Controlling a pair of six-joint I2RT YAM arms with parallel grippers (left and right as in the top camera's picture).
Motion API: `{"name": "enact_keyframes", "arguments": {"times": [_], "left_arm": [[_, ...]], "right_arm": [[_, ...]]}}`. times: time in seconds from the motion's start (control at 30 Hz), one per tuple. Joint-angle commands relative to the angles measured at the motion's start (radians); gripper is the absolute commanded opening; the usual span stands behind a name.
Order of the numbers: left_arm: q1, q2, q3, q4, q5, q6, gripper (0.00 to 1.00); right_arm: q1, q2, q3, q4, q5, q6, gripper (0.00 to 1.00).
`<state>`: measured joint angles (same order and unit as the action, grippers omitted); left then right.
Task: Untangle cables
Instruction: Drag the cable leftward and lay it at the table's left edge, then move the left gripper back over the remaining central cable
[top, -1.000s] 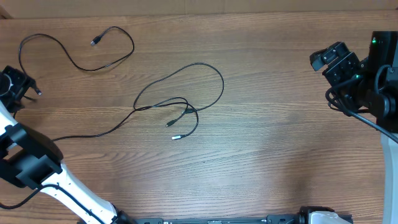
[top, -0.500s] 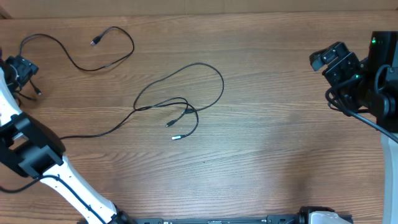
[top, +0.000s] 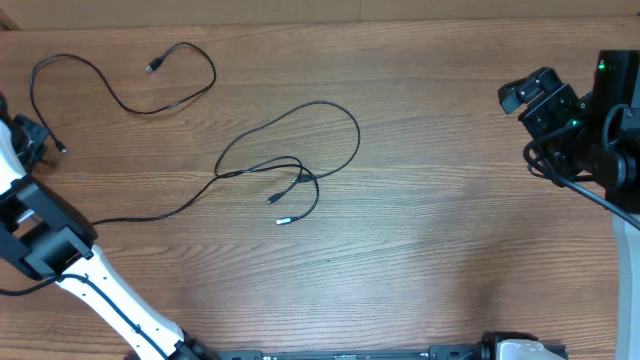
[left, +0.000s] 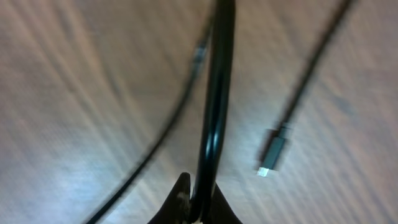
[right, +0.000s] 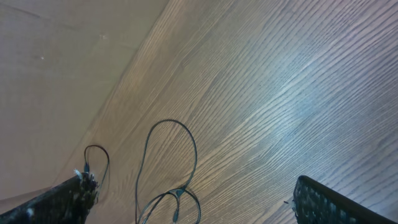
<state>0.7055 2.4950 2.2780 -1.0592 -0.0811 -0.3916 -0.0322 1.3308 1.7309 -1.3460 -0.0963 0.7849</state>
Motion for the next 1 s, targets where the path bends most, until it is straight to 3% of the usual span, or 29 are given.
{"name": "enact_keyframes", "arguments": {"times": [0.0,0.07,0.2,0.3,0.33,0.37,0.47,0.6,0.63,0.77,0.87,0.97], "left_arm": [[0.059,-0.016,0.008,-0.072,-0.034,-0.15,0.04],[0.103,-0.018,0.008,-0.141,0.015,-0.3,0.05],[0.162,-0.018,0.008,-0.169,0.153,-0.294,0.04],[0.203,-0.018,0.008,-0.169,0.371,-0.186,0.08],[0.219,-0.018,0.008,-0.169,0.478,-0.134,0.16],[0.234,-0.018,0.008,-0.169,0.584,-0.089,0.32],[0.276,-0.018,0.008,-0.171,0.931,0.04,0.57],[0.296,-0.018,0.008,-0.2,1.258,0.138,0.98],[0.296,-0.018,0.008,-0.22,1.307,0.164,1.0],[0.272,-0.023,0.008,-0.369,1.371,0.345,1.0],[0.234,-0.032,0.008,-0.479,1.264,0.463,1.0],[0.181,-0.042,0.008,-0.542,1.111,0.508,1.0]], "right_arm": [[-0.003,-0.004,0.003,0.005,0.01,-0.005,1.0],[-0.003,-0.004,0.003,0.005,0.01,-0.005,1.0],[-0.003,-0.004,0.003,0.005,0.01,-0.005,1.0],[-0.003,-0.004,0.003,0.005,0.01,-0.005,1.0],[-0.003,-0.004,0.003,0.005,0.01,-0.005,1.0],[-0.003,-0.004,0.003,0.005,0.01,-0.005,1.0],[-0.003,-0.004,0.003,0.005,0.01,-0.005,1.0],[-0.003,-0.004,0.003,0.005,0.01,-0.005,1.0],[-0.003,-0.004,0.003,0.005,0.01,-0.005,1.0],[-0.003,-0.004,0.003,0.005,0.01,-0.005,1.0],[-0.003,-0.004,0.003,0.005,0.01,-0.005,1.0],[-0.003,-0.004,0.003,0.005,0.01,-0.005,1.0]]}}
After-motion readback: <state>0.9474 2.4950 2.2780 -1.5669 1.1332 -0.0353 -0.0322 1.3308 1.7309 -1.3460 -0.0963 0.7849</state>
